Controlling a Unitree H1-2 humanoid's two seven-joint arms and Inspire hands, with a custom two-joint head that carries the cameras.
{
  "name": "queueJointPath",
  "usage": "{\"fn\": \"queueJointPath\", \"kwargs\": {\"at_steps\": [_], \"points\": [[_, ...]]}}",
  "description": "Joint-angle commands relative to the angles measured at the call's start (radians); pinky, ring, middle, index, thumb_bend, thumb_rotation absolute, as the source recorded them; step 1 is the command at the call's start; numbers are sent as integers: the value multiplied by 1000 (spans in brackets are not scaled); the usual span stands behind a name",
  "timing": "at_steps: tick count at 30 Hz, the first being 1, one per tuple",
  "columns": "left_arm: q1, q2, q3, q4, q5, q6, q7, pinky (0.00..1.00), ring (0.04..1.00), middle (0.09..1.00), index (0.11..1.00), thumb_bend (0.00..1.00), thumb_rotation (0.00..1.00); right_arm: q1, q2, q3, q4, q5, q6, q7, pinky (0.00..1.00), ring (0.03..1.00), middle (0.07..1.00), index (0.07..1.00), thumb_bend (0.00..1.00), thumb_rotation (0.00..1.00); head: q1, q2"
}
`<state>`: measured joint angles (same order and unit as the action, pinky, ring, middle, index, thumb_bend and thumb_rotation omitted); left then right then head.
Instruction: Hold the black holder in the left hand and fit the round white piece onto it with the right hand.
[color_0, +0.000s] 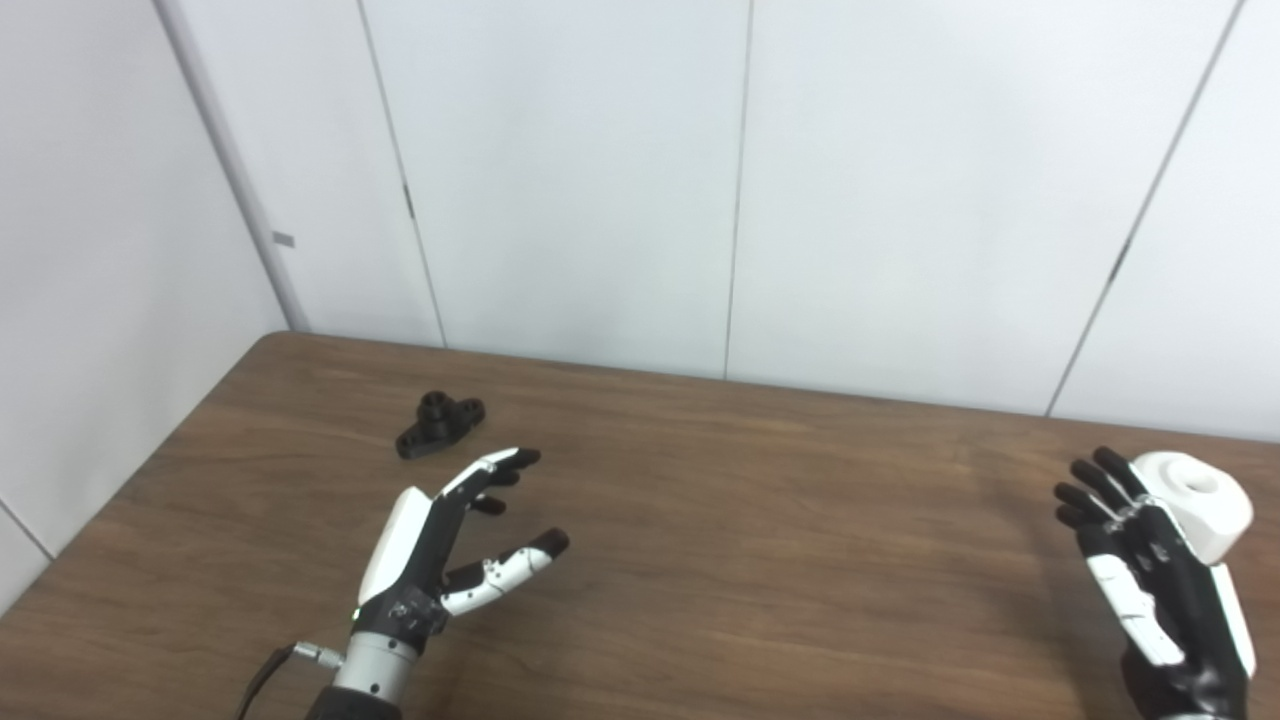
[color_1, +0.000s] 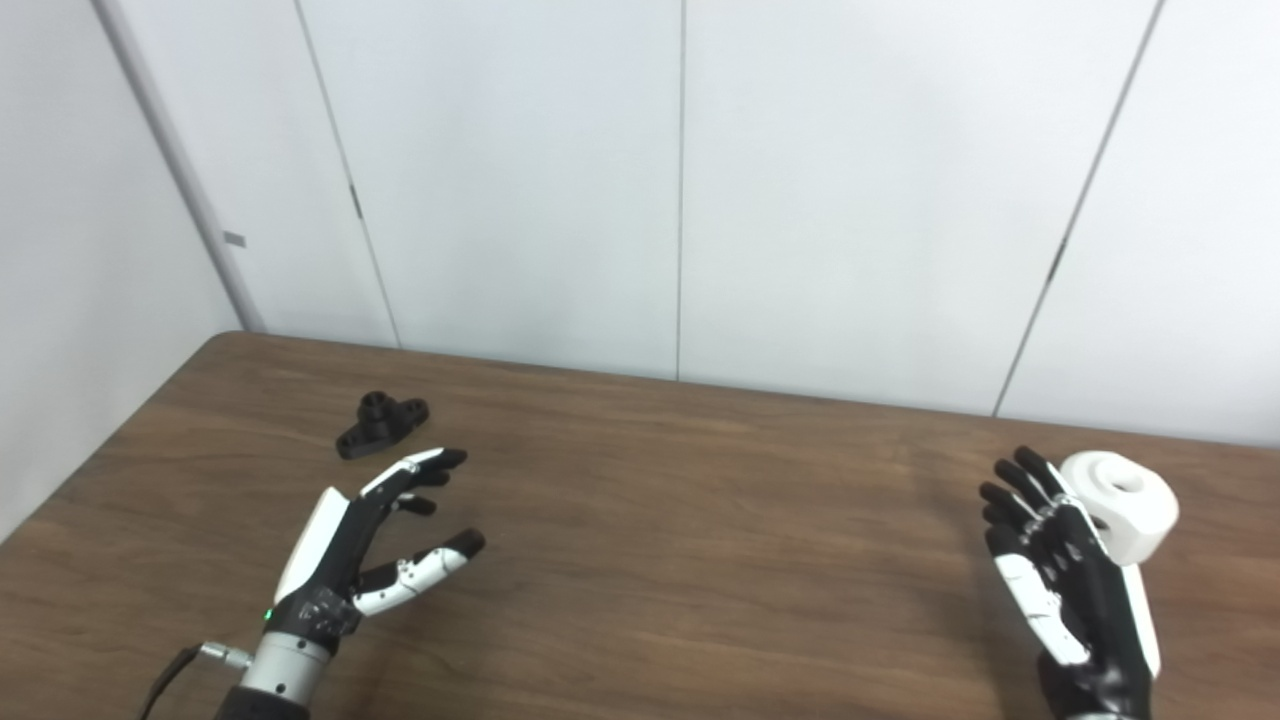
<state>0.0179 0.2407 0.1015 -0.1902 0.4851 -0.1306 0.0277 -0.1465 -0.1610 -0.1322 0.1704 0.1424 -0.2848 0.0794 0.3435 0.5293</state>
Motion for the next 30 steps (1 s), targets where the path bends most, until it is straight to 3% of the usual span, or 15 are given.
{"fn": "queueJointPath", "kwargs": {"at_steps": [1, 7, 19, 22, 25, 30], "points": [[-25, 36, 10, -47, 61, -28, 44, 666, 789, 826, 808, 731, 529, 54, -4, -10, 76, 22, -29, 15, 799, 812, 851, 875, 445, 536, 9, -2], [-32, 103, 16, -81, 172, -35, 69, 706, 794, 818, 798, 750, 515, 53, -14, -13, 71, 27, -17, 14, 800, 813, 853, 883, 464, 556, 66, -17], [-58, 203, 52, -110, 317, 8, 67, 652, 794, 817, 799, 787, 471, 58, -22, -14, 21, 98, 32, 47, 824, 838, 864, 873, 411, 529, 179, -52], [-70, 219, 74, -87, 326, 21, 79, 646, 788, 813, 794, 786, 455, 56, -25, -13, 23, 54, 20, 26, 803, 823, 860, 861, 409, 525, 203, -63], [-81, 233, 102, -56, 329, 39, 95, 652, 788, 814, 796, 771, 470, 46, -28, -18, 49, -2, 6, -8, 655, 736, 787, 792, 522, 591, 214, -71], [-100, 264, 137, -24, 320, 69, 97, 660, 797, 824, 802, 762, 484, 36, -27, -25, 72, 10, -4, -1, 582, 696, 750, 748, 602, 601, 220, -75]]}}
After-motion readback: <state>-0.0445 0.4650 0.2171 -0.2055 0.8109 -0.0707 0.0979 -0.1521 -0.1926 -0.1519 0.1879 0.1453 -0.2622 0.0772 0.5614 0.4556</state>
